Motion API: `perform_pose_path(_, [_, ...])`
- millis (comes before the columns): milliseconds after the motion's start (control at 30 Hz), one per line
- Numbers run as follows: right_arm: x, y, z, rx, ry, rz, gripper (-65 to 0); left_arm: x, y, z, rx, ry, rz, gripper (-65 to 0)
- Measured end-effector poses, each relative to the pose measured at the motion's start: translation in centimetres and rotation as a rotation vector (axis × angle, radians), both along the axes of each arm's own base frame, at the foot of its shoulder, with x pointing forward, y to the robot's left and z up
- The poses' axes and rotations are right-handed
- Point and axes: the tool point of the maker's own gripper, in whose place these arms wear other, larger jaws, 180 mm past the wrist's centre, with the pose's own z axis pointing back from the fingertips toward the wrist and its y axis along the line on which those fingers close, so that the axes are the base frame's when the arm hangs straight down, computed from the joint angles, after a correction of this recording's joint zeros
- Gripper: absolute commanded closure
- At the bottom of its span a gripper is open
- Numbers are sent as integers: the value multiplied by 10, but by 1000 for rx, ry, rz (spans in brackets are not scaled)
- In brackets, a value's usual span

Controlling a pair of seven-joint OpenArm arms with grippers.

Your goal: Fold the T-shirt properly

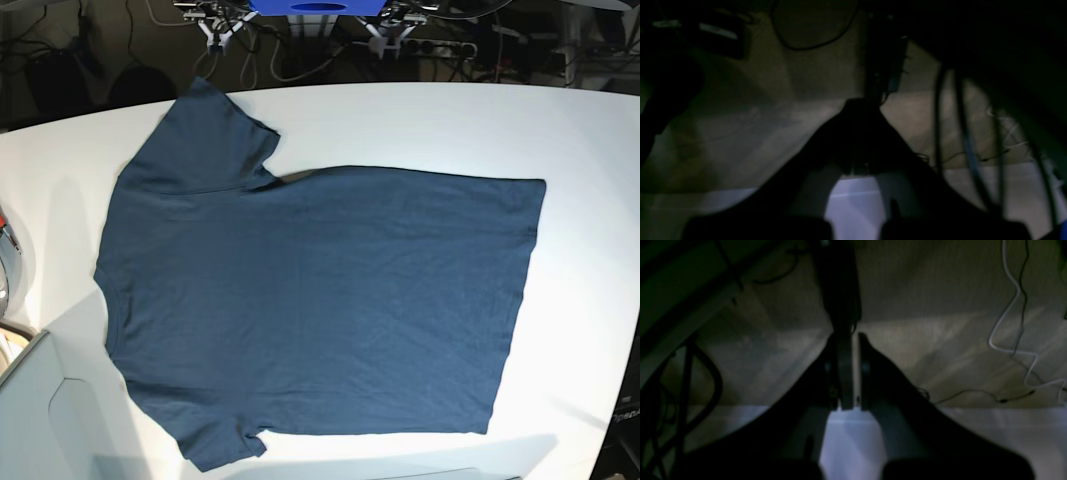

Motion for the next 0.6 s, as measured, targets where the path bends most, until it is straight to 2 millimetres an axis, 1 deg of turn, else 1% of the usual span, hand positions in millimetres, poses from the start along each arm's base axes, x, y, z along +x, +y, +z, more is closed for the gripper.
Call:
perform_pose_path(67, [4, 0, 1, 0, -30, -1, 0, -1, -7, 1, -10, -8, 3, -2])
perform_pose_path(133, [3, 0, 2, 0, -41, -1, 0, -2, -5, 1, -7, -6, 1, -2])
perform_pose_path(233, [-6, -1, 3, 2, -20, 2, 0, -3, -4, 1, -7, -4, 2, -3])
perform_pose_path(367, [-7, 1, 3, 6, -14, 2, 0, -3, -3, 1, -6, -4, -2, -2])
perform_pose_path(533, [-24, 2, 5, 18, 96, 16, 0, -4, -4, 1, -6, -3, -2, 0])
perform_pose_path(600, [-27, 2, 6, 20, 111, 18, 0, -6, -3, 1, -6, -5, -2, 0])
